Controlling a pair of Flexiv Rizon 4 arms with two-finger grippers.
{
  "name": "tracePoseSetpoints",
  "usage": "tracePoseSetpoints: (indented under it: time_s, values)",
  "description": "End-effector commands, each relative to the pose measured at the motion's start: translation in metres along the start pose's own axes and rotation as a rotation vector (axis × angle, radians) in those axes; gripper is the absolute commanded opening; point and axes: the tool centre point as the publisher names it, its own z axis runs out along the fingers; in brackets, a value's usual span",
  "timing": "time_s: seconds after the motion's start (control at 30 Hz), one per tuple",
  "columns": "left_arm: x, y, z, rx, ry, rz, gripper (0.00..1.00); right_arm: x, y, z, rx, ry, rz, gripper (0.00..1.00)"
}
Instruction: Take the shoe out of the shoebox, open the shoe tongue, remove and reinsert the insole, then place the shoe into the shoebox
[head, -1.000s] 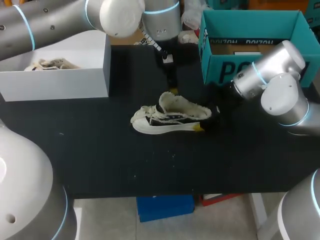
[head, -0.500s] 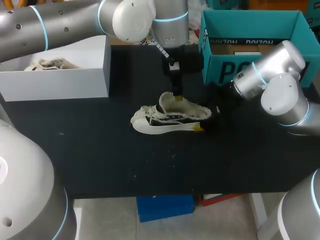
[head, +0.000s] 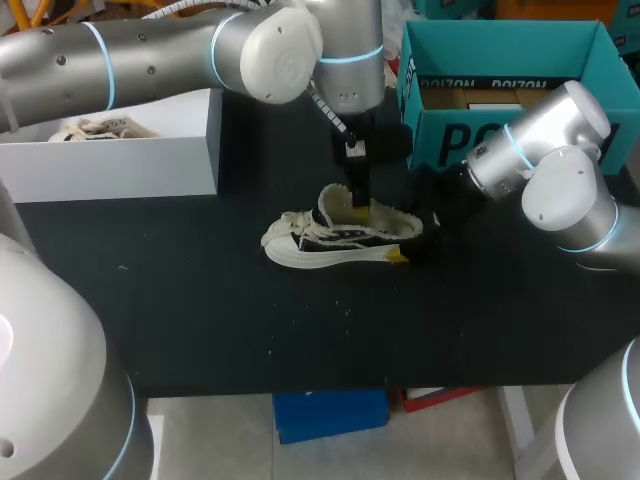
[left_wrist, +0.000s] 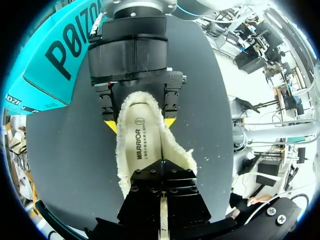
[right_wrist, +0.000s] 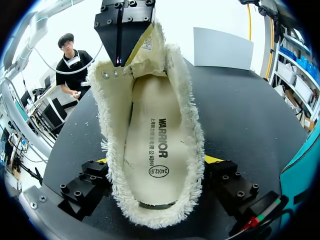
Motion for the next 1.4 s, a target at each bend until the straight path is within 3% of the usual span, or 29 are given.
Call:
tracePoseSetpoints:
  time_s: [0.03, 0.83, 1.4]
  values:
    - [-0.003, 0.002, 0.011, 0.010, 0.007, 0.002, 0.00, -0.001, -0.004, 0.003, 0.003, 0.000, 0.002, 0.00]
    - [-0.004, 0.011, 0.047, -0.013, 0.036, -0.022, 0.00, -0.001, -0.004, 0.003, 0.003, 0.000, 0.002, 0.00]
    - [-0.002, 0.004, 0.066, 0.012, 0.035, -0.048, 0.00, -0.001, -0.004, 0.003, 0.003, 0.000, 0.002, 0.00]
